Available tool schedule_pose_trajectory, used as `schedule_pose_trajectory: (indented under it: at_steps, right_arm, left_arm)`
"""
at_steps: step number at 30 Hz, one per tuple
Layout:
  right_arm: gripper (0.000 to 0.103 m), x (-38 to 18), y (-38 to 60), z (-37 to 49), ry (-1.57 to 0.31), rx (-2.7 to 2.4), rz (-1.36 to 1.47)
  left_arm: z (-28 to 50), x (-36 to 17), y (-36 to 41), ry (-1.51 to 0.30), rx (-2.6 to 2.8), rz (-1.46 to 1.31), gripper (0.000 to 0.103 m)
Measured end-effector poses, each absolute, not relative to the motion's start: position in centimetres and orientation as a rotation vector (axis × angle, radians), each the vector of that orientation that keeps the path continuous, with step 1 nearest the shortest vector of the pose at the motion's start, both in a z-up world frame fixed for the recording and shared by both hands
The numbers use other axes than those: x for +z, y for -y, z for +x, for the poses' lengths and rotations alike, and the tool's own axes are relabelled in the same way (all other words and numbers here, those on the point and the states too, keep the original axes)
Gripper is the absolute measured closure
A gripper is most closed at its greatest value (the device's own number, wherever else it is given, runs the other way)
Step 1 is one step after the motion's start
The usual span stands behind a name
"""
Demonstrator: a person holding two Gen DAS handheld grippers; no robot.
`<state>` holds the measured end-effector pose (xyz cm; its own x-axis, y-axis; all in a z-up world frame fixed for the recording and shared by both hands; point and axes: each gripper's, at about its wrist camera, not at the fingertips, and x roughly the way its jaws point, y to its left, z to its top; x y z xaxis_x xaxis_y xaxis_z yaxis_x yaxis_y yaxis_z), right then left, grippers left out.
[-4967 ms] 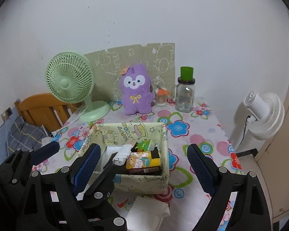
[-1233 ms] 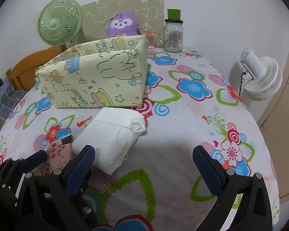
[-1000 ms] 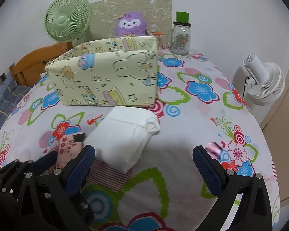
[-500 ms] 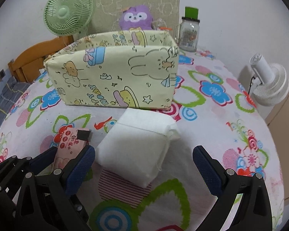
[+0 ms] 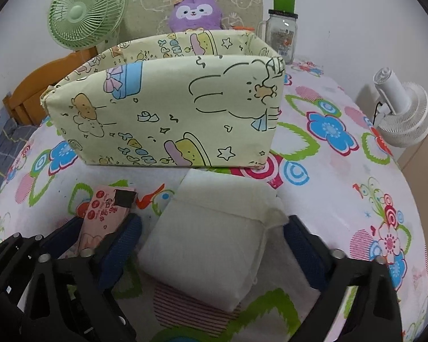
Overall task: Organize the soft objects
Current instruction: 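Grasp the pink wet-wipe pack with the left tool while the right tool grasps the white cloth pouch, then lift the pink pack and white pouch and carry them toward the fabric box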
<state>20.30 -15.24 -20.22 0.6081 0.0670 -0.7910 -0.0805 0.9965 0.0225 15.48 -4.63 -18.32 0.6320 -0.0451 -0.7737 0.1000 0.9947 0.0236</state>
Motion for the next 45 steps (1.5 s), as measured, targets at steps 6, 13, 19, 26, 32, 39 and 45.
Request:
schedule_pose_trajectory:
  at_steps: [6, 13, 19, 26, 32, 39, 45]
  right_arm:
    - [0.038, -20.1, 15.0, 20.0, -0.92, 0.122, 0.016]
    - [0.056, -19.8, 15.2, 19.3, -0.923, 0.123, 0.027]
    - [0.059, -19.4, 15.9, 18.3, -0.908, 0.112, 0.025]
    - [0.06, -18.4, 16.8, 17.2, -0.881, 0.098, 0.025]
    - [0.061, -17.2, 17.3, 16.1, -0.854, 0.099, 0.023]
    - [0.061, -15.6, 17.7, 15.1, -0.82, 0.097, 0.016]
    - [0.061, -13.9, 18.0, 14.2, -0.794, 0.09, 0.016]
  left_arm:
    - [15.8, -18.4, 4.7, -0.885, -0.08, 0.07, 0.061]
    - [15.7, -18.3, 4.9, -0.885, -0.076, 0.069, 0.062]
    - [15.1, -18.1, 5.4, -0.892, -0.111, 0.041, 0.062]
    - [14.2, -17.3, 6.3, -0.873, -0.132, 0.044, 0.062]
    - [13.4, -16.4, 6.8, -0.85, -0.13, 0.047, 0.062]
    - [12.6, -15.1, 7.0, -0.825, -0.131, 0.044, 0.062]
    - [11.8, -13.6, 7.3, -0.8, -0.133, 0.039, 0.062]
